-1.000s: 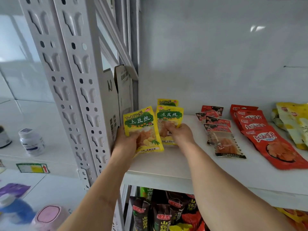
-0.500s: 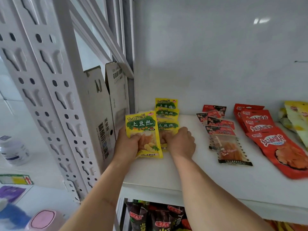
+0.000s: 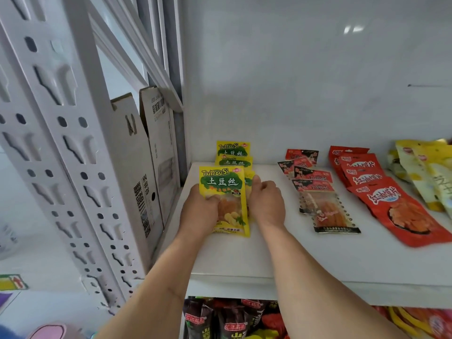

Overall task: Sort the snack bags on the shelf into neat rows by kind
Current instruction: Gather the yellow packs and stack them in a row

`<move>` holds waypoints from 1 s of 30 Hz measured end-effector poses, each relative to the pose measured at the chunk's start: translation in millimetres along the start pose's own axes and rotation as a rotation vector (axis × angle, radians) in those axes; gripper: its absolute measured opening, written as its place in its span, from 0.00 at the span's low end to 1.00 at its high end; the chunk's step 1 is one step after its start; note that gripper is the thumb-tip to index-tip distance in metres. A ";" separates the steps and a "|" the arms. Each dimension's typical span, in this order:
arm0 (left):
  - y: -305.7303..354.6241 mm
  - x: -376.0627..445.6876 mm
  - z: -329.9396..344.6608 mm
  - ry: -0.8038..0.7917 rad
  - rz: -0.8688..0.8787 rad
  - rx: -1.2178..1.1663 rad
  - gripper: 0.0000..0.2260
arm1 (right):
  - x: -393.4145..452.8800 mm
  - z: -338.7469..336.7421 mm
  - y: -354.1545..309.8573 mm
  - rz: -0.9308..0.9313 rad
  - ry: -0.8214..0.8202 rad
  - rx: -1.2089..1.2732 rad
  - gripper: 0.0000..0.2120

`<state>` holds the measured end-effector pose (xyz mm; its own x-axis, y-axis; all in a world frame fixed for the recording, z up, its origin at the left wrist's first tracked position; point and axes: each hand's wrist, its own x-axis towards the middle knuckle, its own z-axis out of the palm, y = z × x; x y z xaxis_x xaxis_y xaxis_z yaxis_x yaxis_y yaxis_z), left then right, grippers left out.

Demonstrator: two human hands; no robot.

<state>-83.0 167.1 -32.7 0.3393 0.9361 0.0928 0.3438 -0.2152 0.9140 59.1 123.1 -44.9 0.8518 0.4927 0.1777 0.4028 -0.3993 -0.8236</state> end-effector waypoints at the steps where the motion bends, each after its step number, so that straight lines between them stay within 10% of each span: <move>1: 0.3 0.3 3.3 0.025 -0.019 0.087 0.15 | 0.9 0.0 0.0 -0.005 -0.007 -0.008 0.25; 10: 4.7 -2.7 22.2 0.061 -0.035 0.508 0.25 | 7.0 0.5 8.1 -0.061 -0.032 -0.039 0.23; 22: 28.5 62.5 24.0 -0.065 -0.167 -0.139 0.36 | 46.9 6.5 8.4 -0.133 -0.209 -0.064 0.31; 27: 16.1 74.4 35.6 -0.102 -0.197 -0.145 0.10 | 56.4 11.8 5.0 -0.156 -0.290 -0.133 0.30; 30: 16.5 84.5 31.0 -0.071 -0.158 -0.150 0.33 | 67.7 12.8 4.7 -0.104 -0.303 -0.073 0.34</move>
<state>-21.5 234.0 -22.0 0.3536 0.9320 -0.0796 0.2651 -0.0183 0.9640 114.3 164.4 -43.7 0.6705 0.7374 0.0815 0.5148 -0.3834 -0.7668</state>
